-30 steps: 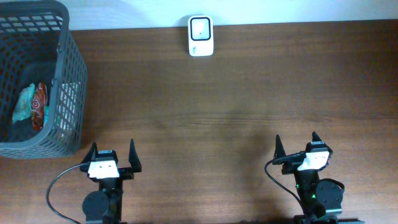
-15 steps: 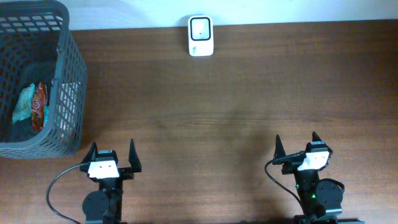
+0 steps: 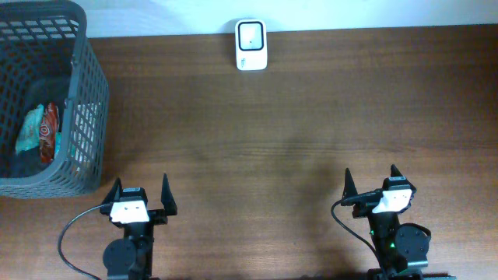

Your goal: Scan the item barcode

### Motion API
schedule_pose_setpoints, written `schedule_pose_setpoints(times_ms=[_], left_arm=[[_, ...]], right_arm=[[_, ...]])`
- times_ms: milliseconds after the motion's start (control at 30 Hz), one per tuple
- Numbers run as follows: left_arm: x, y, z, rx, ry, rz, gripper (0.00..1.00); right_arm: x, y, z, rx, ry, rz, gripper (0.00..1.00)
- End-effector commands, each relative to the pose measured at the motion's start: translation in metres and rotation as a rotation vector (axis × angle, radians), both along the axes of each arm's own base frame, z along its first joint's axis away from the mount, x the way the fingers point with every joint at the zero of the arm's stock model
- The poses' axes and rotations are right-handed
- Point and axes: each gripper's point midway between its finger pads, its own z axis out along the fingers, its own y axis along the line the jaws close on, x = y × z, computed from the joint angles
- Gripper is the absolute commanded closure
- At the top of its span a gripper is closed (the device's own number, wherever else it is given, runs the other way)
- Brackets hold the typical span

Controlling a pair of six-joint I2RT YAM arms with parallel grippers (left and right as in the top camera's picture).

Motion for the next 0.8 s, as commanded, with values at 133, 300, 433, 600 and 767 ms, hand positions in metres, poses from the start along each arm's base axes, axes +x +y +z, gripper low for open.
schedule_pose_setpoints(times_ms=[133,300,433,600,767], left_arm=[[0.0,-0.001,-0.001,-0.012,0.001,-0.008,0.01],[0.0,-0.001,-0.001,-0.012,0.001,-0.007,0.01],[0.0,-0.001,-0.001,-0.012,0.001,-0.008,0.01],[-0.004,0.028,0.004,0.0,-0.02,0.164,0.01],[-0.004,0.028,0.004,0.0,-0.019,0.16,0.01]], right_arm=[[0.0,0.0,-0.004,-0.007,0.007,0.0,0.01],[0.0,0.0,-0.004,-0.007,0.007,0.0,0.01],[0.0,0.0,-0.004,-0.007,0.007,0.0,0.01],[0.0,0.0,-0.004,-0.007,0.007,0.0,0.01],[0.0,0.0,-0.004,-0.007,0.007,0.0,0.01]])
